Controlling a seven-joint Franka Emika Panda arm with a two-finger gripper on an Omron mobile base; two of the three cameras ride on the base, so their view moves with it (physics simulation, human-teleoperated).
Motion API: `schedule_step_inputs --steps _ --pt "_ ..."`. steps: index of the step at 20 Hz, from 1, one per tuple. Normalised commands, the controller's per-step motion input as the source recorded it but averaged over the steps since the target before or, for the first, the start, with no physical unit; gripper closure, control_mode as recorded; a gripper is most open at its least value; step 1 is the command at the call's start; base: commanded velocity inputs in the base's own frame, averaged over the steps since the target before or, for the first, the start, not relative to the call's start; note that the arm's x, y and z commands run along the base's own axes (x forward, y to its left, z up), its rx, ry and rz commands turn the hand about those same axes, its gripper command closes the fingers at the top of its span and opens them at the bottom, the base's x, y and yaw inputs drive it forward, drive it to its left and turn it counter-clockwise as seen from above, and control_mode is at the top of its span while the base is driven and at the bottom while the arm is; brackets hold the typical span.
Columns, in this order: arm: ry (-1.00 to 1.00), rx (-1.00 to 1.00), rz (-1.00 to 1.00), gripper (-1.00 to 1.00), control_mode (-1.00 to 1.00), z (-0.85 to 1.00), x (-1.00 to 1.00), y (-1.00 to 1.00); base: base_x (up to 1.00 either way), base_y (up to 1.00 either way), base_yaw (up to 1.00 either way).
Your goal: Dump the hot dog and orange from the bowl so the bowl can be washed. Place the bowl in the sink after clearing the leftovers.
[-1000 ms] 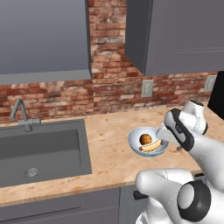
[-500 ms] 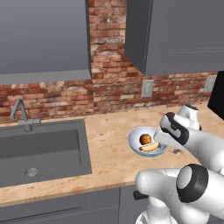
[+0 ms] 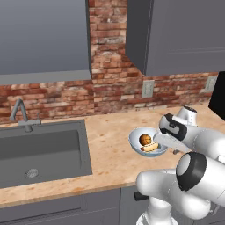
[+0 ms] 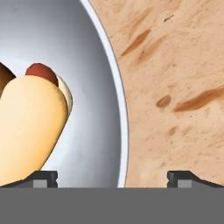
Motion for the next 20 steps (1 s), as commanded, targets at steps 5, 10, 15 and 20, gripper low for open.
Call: schedule_step_inputs --steps 5,10,15,20 --pt "0.00 0.00 0.00 -1.00 -1.00 -0.19 0.06 0.00 0.00 0.00 0.00" --pt "0.00 0.00 0.00 1.00 -1.00 -0.02 0.00 0.00 0.00 0.00 0.00" --pt "0.00 0.00 0.00 1.00 -1.00 0.00 0.00 0.00 0.00 0.00 0.00" --pt "-0.02 0.00 0.00 1.00 -1.00 0.02 0.00 0.00 0.00 0.00 0.00"
